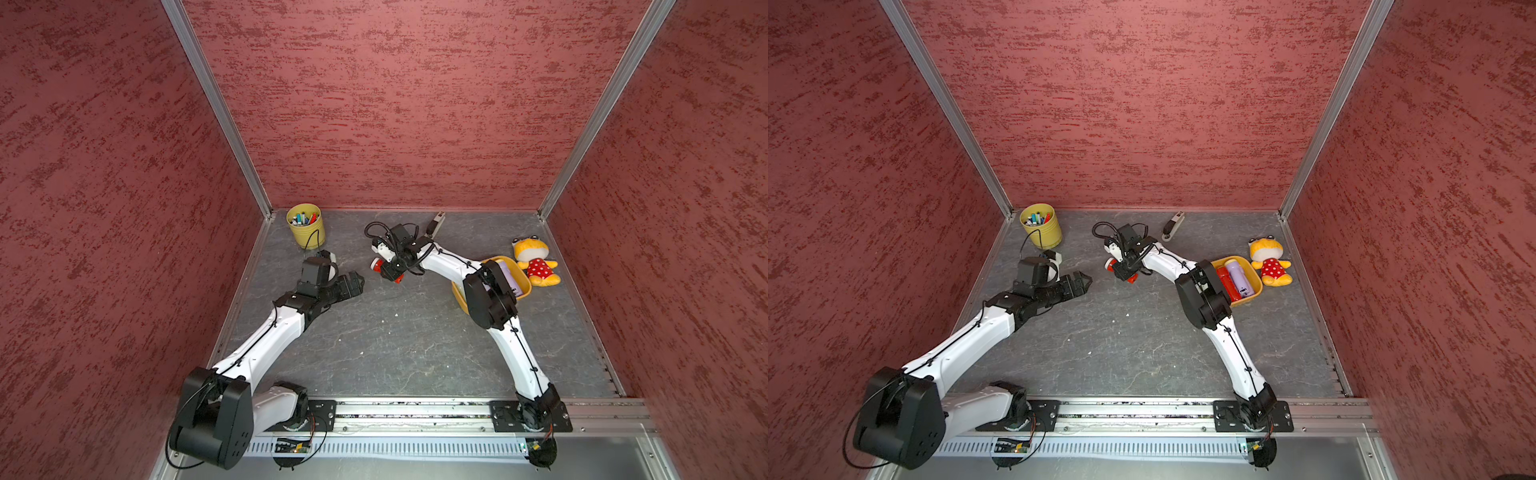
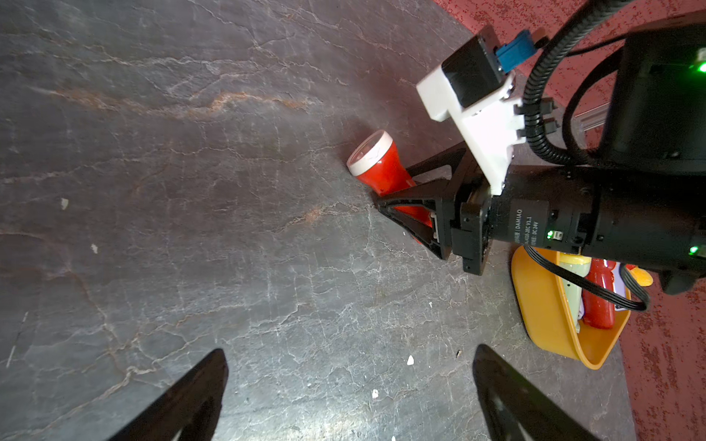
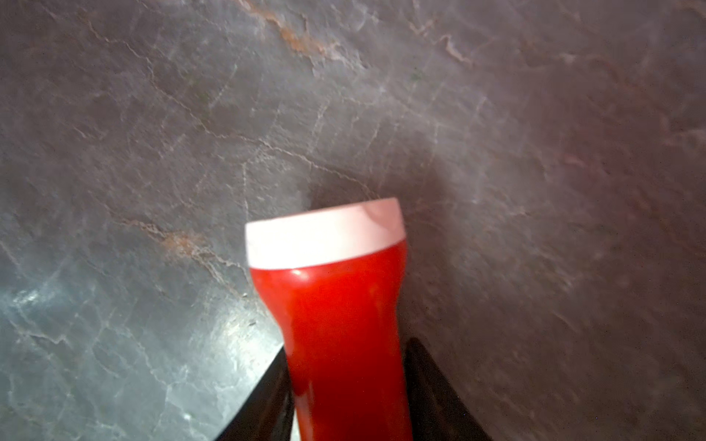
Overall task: Put the flashlights into the storage boxes
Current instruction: Pick up the flashlight from the center of the board.
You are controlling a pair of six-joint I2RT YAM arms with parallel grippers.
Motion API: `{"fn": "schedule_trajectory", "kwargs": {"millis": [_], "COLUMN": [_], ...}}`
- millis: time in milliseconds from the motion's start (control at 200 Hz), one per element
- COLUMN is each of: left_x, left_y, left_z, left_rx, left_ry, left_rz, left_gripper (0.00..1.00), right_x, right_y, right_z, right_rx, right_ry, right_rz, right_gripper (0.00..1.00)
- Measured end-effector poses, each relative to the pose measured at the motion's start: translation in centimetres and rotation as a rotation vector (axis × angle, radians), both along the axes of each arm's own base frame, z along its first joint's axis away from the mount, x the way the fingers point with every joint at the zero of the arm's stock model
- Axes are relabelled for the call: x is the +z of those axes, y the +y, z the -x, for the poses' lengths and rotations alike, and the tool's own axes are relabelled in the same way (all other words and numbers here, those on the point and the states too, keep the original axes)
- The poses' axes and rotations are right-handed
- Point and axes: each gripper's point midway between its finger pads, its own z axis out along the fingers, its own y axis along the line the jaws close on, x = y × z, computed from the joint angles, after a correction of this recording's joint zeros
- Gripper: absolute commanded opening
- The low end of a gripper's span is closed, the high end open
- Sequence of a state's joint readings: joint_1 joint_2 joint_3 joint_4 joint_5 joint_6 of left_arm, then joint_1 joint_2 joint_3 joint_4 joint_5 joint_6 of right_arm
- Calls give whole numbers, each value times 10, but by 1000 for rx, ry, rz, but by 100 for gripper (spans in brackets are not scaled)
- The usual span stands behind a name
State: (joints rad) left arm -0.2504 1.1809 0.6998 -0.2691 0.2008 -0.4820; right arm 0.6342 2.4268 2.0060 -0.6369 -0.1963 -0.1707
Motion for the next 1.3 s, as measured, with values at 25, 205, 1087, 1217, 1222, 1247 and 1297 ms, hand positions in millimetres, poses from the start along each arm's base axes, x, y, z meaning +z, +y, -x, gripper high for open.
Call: {"fn": "schedule_trajectory", "kwargs": {"millis": [25, 205, 1087, 1217, 1222, 1247, 1297], "left_x": [0, -2, 14, 19, 19, 20, 23], "left_y": [0, -1, -139, -145, -146, -147, -150], "left_z": [0, 0, -30, -30, -30, -30, -31], "left_rx": [0, -3, -341, -353, -354, -355, -359], "left_ry": [0, 5, -34, -45, -46, -49, -56], "left_rz": [0, 0, -56, -52, -52, -50, -49], "left_gripper": [99, 99, 99, 99, 99, 100, 99], "right_x": [0, 0, 90, 74, 73, 72, 72], "right_y": [0, 0, -260, -293, -295, -297, -300], "right_z": [0, -1, 102, 117, 118, 118, 117], "right_rx": [1, 5, -473, -554, -556, -561, -565], "right_ry": [-2, -9, -147, -128, -128, -129, -134], "right_rz": [0, 4, -5, 60, 64, 72, 84], "right_gripper": [39, 34, 34, 35, 35, 35, 36]}}
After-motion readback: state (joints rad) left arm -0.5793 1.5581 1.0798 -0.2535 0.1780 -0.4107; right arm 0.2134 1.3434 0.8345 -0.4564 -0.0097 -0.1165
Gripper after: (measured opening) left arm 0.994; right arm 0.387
